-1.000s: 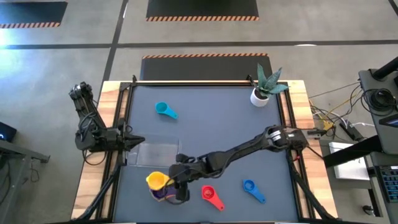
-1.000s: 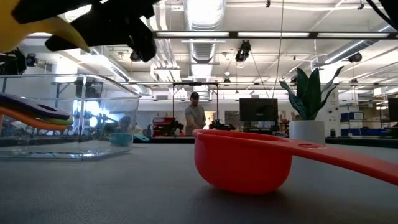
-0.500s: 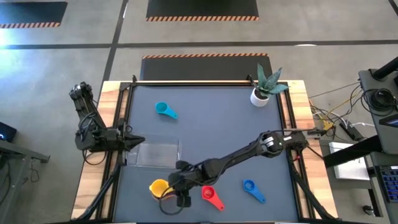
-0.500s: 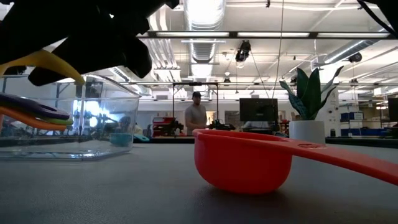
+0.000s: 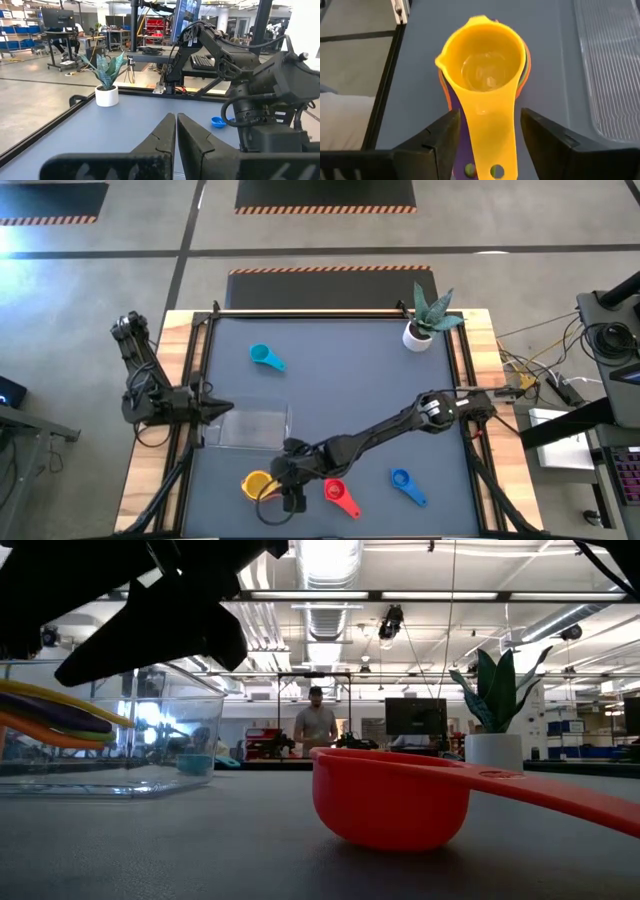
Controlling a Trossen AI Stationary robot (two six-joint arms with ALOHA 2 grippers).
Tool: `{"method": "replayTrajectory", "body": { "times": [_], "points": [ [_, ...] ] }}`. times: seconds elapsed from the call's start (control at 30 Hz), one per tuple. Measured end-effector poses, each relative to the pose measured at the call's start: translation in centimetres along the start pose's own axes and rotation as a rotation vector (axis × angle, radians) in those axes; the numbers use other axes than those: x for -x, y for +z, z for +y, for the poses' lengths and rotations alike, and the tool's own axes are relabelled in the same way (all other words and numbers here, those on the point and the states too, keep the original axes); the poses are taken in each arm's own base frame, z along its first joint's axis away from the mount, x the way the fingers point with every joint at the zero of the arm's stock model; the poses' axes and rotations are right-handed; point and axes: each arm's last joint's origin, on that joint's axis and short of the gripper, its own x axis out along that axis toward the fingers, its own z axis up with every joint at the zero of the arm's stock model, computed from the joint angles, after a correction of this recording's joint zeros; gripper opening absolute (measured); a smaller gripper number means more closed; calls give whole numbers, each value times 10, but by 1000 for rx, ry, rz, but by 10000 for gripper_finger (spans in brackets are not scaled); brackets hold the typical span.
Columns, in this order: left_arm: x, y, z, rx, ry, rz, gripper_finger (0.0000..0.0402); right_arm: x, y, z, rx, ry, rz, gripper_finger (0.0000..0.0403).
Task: Nest measuring cups in basket
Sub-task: Stack the yellow measuring cup on top of the purple measuring cup, then stack the light blue measuring cup on top of the yellow measuring cup
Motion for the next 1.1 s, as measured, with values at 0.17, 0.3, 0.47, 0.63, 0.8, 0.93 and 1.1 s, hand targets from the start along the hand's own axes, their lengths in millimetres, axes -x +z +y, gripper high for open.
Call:
{"method": "replayTrajectory", "body": {
  "times": [0.17, 0.3, 0.47, 0.63, 0.8, 0.93, 1.1],
  "points": [
    [-1, -1, -2, -13, -4, 6, 0, 5, 3, 1, 15, -6, 9, 202],
    [-1, -2, -4, -23, -49, 12, 0, 24, 16, 1, 59, -101, -41, 203],
    [-1, -2, -4, -11, -52, 13, 0, 55, 34, -11, 110, -334, -104, 203],
    [-1, -2, -4, 12, -53, 13, 0, 72, 50, -41, 121, -452, -134, 203],
    [-1, -2, -4, 29, -53, 14, 0, 79, 64, -112, 37, -579, -112, 203],
    [-1, -1, -3, -4, -53, 11, 0, 86, 72, -167, -23, -561, -109, 203],
    [1, 10, 0, -37, -45, -9, 0, 95, 76, -229, -87, -568, -140, 203]
  ]
}}
